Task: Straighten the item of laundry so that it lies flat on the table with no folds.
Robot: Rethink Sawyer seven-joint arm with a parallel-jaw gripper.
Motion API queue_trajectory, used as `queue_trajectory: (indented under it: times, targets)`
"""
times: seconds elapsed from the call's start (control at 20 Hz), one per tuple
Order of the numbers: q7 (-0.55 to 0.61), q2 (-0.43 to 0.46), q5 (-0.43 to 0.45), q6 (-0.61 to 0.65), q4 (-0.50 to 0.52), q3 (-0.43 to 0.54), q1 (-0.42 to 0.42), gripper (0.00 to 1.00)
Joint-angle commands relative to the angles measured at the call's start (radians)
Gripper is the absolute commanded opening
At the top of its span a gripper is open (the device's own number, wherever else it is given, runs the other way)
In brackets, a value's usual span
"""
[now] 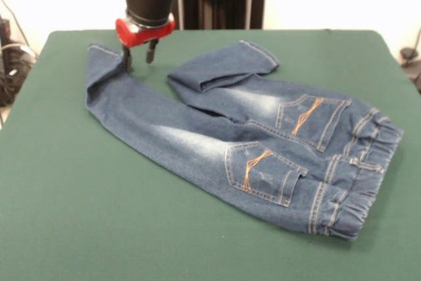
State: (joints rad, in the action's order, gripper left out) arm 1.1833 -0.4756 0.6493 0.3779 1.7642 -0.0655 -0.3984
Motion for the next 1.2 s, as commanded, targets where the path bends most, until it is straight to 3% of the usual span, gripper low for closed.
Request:
queue_trajectory:
  times: [0.05,0.65,1.2]
  targets:
    - [0.141,0.047,0.034,-0.071,-0.082,0.036,0.067,1.00]
    - [0.169,0.137,0.063,-0.134,-0.136,-0.025,0.089,1.00]
    - [0.152,0.203,0.077,-0.048,-0.209,-0.101,0.141,1.00]
